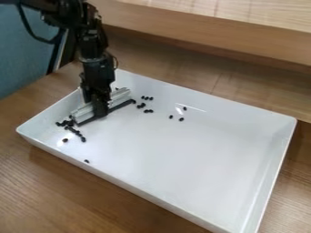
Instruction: Sweep into pile
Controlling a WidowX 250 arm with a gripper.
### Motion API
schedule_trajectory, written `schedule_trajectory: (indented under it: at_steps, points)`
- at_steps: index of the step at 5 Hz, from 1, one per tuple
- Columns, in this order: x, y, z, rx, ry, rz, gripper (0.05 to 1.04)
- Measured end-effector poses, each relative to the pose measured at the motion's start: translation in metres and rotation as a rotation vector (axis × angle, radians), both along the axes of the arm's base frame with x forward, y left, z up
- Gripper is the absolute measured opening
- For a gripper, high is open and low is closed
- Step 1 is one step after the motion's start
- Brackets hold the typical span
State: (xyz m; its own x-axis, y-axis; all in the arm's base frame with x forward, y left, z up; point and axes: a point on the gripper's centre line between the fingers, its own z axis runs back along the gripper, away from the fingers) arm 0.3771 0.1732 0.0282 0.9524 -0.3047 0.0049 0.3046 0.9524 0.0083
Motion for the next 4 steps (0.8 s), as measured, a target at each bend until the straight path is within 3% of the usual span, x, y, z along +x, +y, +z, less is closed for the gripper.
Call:
schedule_trajectory:
  at_steps: [1,2,3,4]
  points:
    - [0.000,-0.001,-0.001,-0.024,0.046,0.015,0.747]
    - [-0.003,-0.009,0.002,-0.068,0.038,0.009,0.961]
    - [-0.005,-0.019,0.016,-0.121,0.019,0.013,1.000]
    - [0.000,-0.021,0.049,-0.124,-0.034,0.032,1.000]
